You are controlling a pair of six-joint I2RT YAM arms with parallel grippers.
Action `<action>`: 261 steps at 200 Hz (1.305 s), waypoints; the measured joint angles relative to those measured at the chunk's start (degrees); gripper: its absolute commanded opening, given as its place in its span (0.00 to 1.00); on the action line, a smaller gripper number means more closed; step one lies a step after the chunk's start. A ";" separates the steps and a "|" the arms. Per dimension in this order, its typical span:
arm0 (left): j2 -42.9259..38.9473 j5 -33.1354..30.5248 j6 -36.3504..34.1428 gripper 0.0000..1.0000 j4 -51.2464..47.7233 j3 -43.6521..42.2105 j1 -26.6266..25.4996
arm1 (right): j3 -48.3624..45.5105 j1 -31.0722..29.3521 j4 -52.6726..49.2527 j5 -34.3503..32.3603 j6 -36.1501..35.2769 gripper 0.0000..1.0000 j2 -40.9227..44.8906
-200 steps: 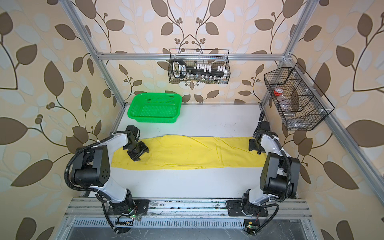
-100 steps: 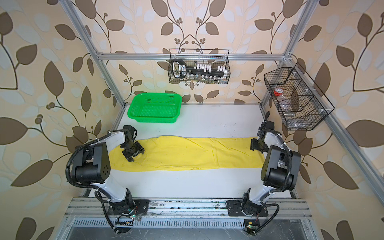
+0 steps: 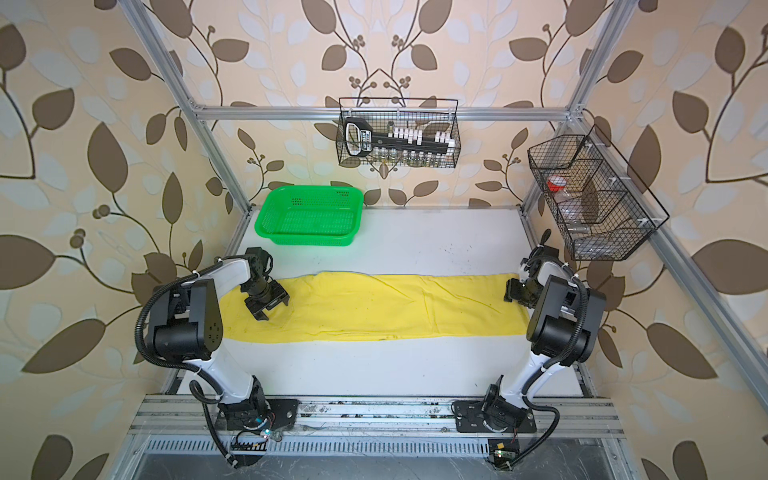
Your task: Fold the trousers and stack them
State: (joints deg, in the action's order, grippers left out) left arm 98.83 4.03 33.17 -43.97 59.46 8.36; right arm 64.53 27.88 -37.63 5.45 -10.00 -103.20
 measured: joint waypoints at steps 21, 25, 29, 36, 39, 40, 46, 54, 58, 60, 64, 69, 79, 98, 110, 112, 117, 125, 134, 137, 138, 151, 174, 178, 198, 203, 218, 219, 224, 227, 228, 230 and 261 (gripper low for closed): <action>0.07 0.02 -0.31 0.69 -0.07 0.04 0.00 | 0.59 0.11 0.17 1.46 -0.63 0.45 -0.70; 0.09 0.02 -0.37 0.69 -0.07 0.04 0.00 | 0.68 0.13 0.17 1.70 -0.79 0.43 -0.76; 0.09 0.02 -0.46 0.69 -0.07 0.04 0.00 | 0.70 0.13 0.26 2.01 -0.79 0.40 -0.83; 0.09 0.04 -0.63 0.69 -0.09 0.04 0.00 | 0.74 0.11 0.35 2.54 -1.05 0.36 -0.94; 0.09 0.04 -0.72 0.69 -0.11 0.04 0.00 | 0.74 0.11 0.39 2.69 -1.09 0.35 -0.94; 0.11 0.04 -0.72 0.69 -0.11 0.04 0.00 | 0.74 0.11 0.39 2.82 -0.87 0.34 -0.94; 0.13 0.04 -0.94 0.69 -0.13 0.04 0.00 | 0.74 0.11 0.42 3.15 -1.20 0.31 -0.98; 0.15 0.09 -1.20 0.69 -0.17 0.04 0.00 | 0.74 0.11 0.44 3.74 -1.07 0.24 -1.05; 0.15 0.09 -1.33 0.69 -0.17 0.04 0.00 | 0.74 0.11 0.44 4.00 -1.51 0.21 -1.09; 0.15 0.09 -1.36 0.69 -0.17 0.04 0.00 | 0.74 0.11 0.44 4.20 -1.05 0.19 -1.09; 0.17 0.09 -1.49 0.69 -0.20 0.04 0.00 | 0.74 0.11 0.39 4.44 -1.53 0.15 -1.14; 0.17 0.11 -1.53 0.69 -0.20 0.04 0.00 | 0.74 0.09 0.31 4.92 -1.29 0.14 -1.20; 0.17 0.15 -1.62 0.69 -0.22 0.04 0.00 | 0.74 0.00 0.24 5.55 -1.07 0.12 -1.25; 0.17 0.28 -1.70 0.69 -0.28 0.11 0.00 | 0.72 -0.63 0.17 5.73 -0.66 0.06 -1.09; 0.17 0.35 -1.70 0.69 -0.37 0.15 0.00 | 0.61 -1.46 0.13 5.73 0.17 0.03 -0.50; 0.17 0.35 -1.70 0.69 -0.35 0.15 0.00 | 0.55 -1.66 0.17 5.73 0.55 0.03 -0.35; 0.17 0.37 -1.70 0.69 -0.37 0.15 0.00 | 0.33 -2.23 0.20 5.68 0.90 0.02 0.22; 0.17 0.44 -1.70 0.69 -0.42 0.20 0.00 | -0.37 -3.39 0.46 5.44 1.88 0.02 1.55; 0.17 0.52 -1.73 0.69 -0.48 0.24 0.00 | -1.46 -4.94 0.70 5.11 2.62 0.01 3.63; 0.17 0.55 -1.70 0.69 -0.48 0.26 0.00 | -1.84 -5.49 0.68 5.01 2.97 0.01 4.48; 0.17 0.55 -1.70 0.69 -0.50 0.26 0.00 | -2.01 -5.79 0.70 4.94 3.19 0.01 4.90; 0.11 0.68 -1.70 0.69 -0.55 0.26 0.00 | -3.43 -8.02 0.70 4.35 4.59 0.01 8.61; -0.42 2.05 -1.70 0.70 -0.81 0.26 0.00 | -4.68 -11.19 0.61 2.89 8.39 0.01 14.80; -0.59 2.29 -1.70 0.70 -0.90 0.26 0.00 | -4.70 -11.61 0.57 2.58 9.01 0.01 15.69; -2.23 3.54 -1.68 0.73 -1.46 0.31 0.00 | -4.68 -14.82 0.48 0.79 13.27 0.00 20.09; -2.78 3.69 -1.66 0.74 -1.66 0.35 0.00 | -4.68 -15.76 0.44 0.48 14.27 0.00 21.14; -4.98 4.59 -1.68 0.75 -2.60 0.81 -0.04 | -3.52 -19.54 -0.74 -0.22 17.94 0.00 23.69; -5.09 4.61 -1.66 0.75 -2.64 0.83 -0.04 | -3.41 -19.76 -0.81 -0.31 18.14 0.00 23.78; -5.90 4.81 -1.68 0.76 -2.91 1.07 -0.07 | -2.62 -21.22 -1.49 -0.59 19.15 0.00 24.17; -6.27 4.90 -1.66 0.76 -2.99 1.22 -0.07 | -1.92 -22.43 -2.01 -0.92 20.17 0.00 24.35; -6.43 4.94 -1.66 0.76 -3.04 1.27 -0.07 | -1.77 -22.64 -2.10 -0.96 20.31 0.00 24.39; -6.69 5.01 -1.66 0.77 -3.10 1.38 -0.07 | -1.33 -23.32 -2.32 -0.96 20.63 0.00 24.46; -9.92 5.49 -1.86 0.84 -4.98 3.43 -0.07 | 3.48 -35.23 -4.07 -2.25 31.06 0.00 24.72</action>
State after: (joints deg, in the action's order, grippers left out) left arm 88.90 9.52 31.31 -48.95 62.89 8.29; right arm 68.01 -7.35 -41.69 3.20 21.06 -78.48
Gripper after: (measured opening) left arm 0.817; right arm 0.052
